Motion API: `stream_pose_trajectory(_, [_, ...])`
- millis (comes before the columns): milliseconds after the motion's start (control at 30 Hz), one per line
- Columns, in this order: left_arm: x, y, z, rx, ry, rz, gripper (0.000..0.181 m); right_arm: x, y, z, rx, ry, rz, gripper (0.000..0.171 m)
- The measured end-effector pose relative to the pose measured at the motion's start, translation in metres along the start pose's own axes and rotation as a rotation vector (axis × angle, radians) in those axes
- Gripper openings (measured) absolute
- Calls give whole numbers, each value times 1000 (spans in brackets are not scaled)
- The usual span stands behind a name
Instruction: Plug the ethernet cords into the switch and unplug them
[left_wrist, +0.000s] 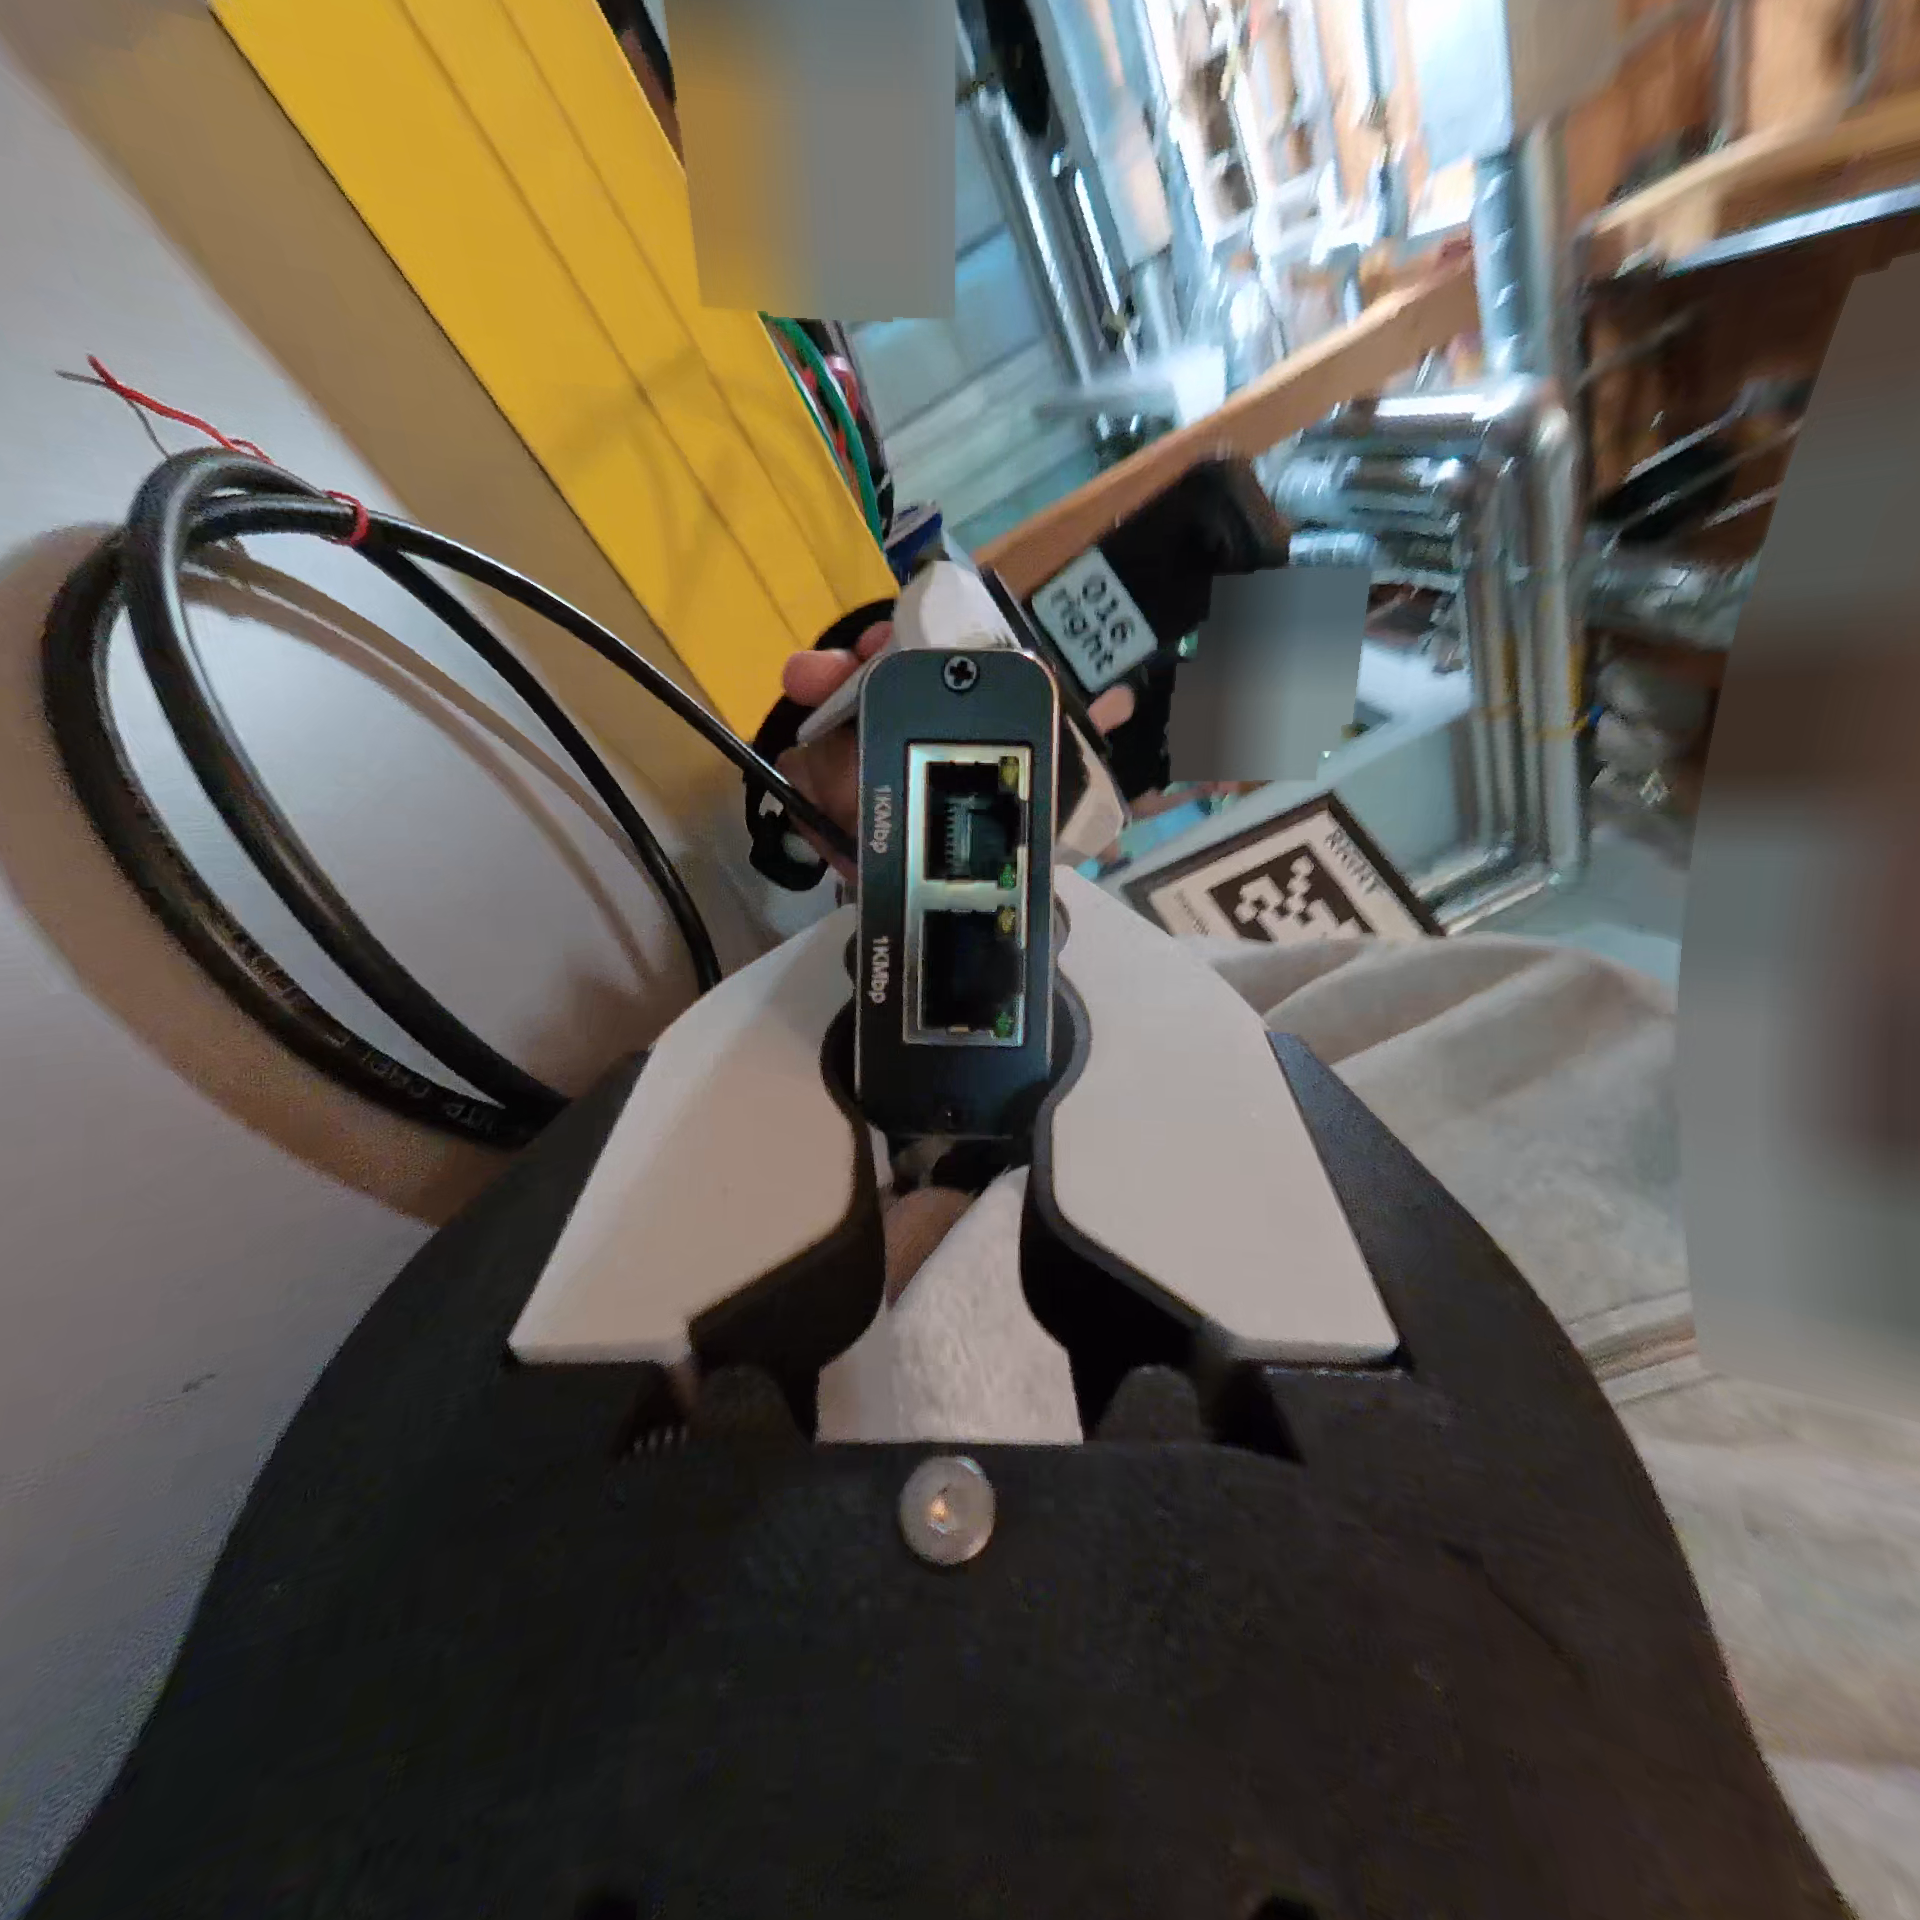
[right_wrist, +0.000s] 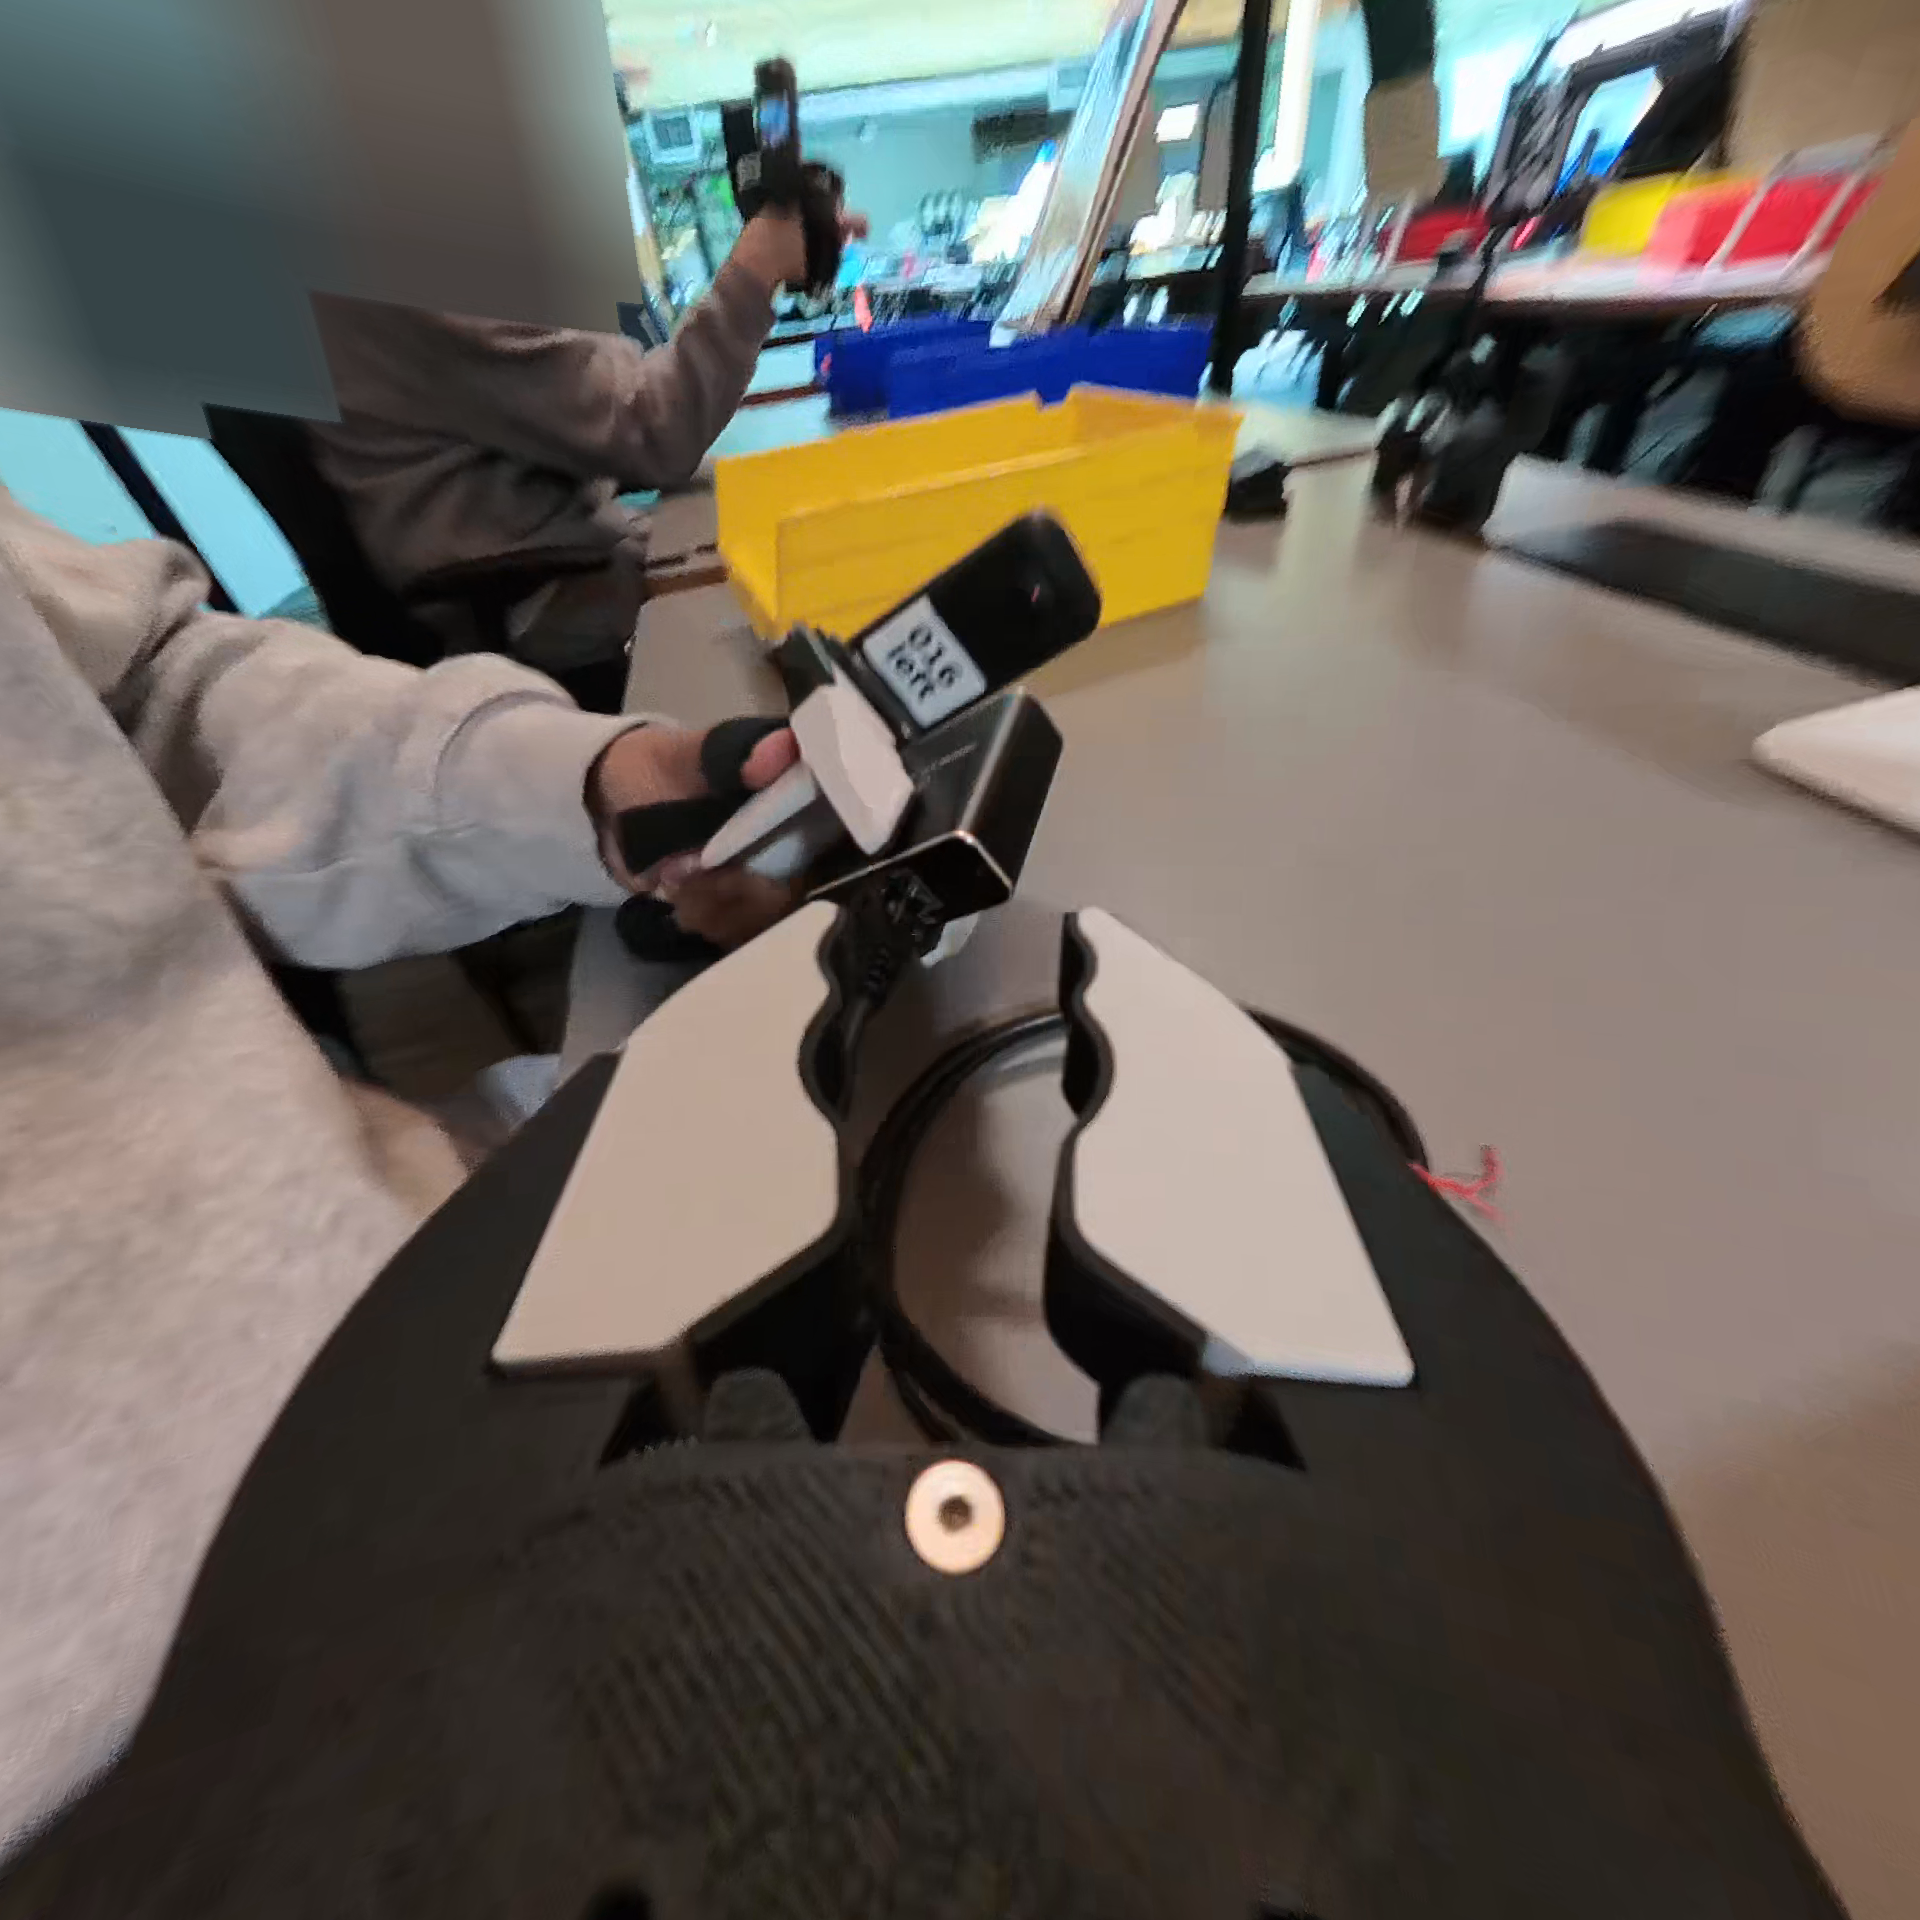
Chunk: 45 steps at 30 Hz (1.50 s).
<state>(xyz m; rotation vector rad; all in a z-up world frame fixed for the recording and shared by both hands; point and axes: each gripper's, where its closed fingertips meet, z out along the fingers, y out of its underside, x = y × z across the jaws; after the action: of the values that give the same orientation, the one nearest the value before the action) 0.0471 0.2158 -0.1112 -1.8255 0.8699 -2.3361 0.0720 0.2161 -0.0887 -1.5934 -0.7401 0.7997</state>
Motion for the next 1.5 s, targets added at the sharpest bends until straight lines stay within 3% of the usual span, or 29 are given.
stream_pose_trajectory(200, [-2,-8,-3,68,-2,1,27,-6,-12,-1,66,45,-54,41])
stream_pose_trajectory(467, [2,-4,4,54,-51,180,27,-4,0,9,35,12,151,45])
stream_pose_trajectory(733, [9,-2,9,40,-82,348,26,-10,14,15,-52,-13,148,37])
stream_pose_trajectory(1200, [11,2,12,26,-84,370,26,-21,17,18,-67,-108,249,17])
stream_pose_trajectory(1500, [13,6,15,-2,-84,403,25,-23,16,16,-51,-147,341,16])
